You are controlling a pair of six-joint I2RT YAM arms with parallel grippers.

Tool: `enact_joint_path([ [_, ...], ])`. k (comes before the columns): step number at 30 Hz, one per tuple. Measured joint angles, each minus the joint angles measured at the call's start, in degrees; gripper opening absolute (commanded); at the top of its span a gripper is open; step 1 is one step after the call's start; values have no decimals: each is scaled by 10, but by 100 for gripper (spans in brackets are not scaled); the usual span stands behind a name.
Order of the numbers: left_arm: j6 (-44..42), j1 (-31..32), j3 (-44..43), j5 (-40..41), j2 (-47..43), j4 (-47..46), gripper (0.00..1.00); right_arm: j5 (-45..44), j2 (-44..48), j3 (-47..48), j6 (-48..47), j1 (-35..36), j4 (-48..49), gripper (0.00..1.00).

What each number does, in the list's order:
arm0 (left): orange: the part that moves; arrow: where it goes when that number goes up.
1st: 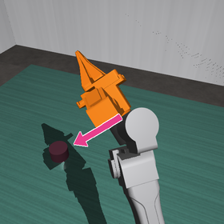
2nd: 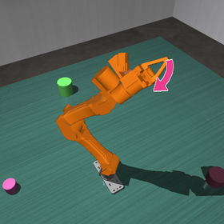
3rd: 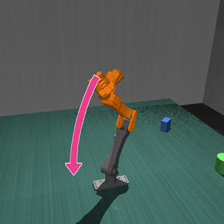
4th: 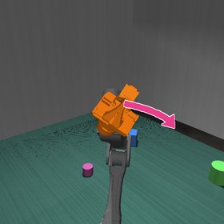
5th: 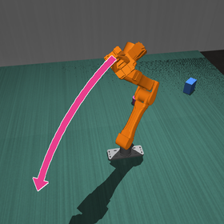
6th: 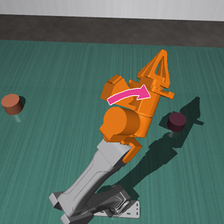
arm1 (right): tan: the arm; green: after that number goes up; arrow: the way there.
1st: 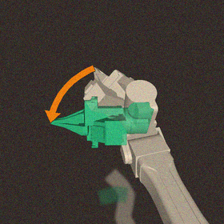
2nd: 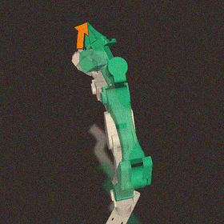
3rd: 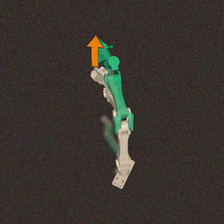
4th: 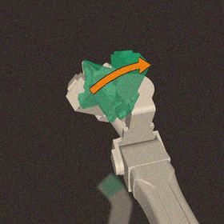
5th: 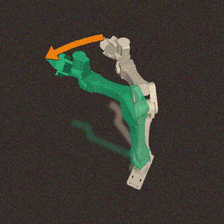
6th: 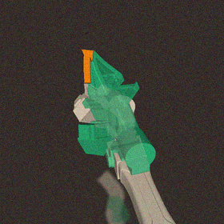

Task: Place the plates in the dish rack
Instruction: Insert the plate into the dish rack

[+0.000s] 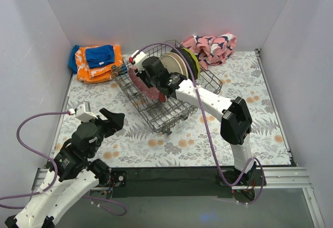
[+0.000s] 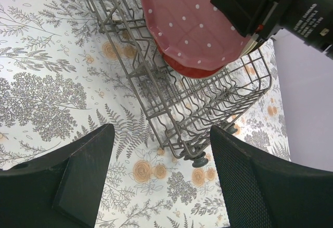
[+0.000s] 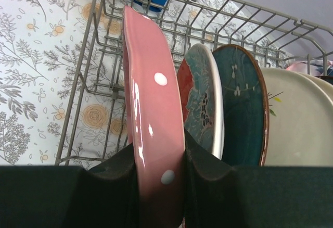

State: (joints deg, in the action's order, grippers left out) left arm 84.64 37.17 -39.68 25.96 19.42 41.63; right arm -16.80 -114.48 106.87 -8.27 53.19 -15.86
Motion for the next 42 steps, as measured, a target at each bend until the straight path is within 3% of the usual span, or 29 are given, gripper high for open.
enact_joint_path([
  [42,2,0,7,2,-8,0,73,-75,-30,-54,43,10,70,1],
])
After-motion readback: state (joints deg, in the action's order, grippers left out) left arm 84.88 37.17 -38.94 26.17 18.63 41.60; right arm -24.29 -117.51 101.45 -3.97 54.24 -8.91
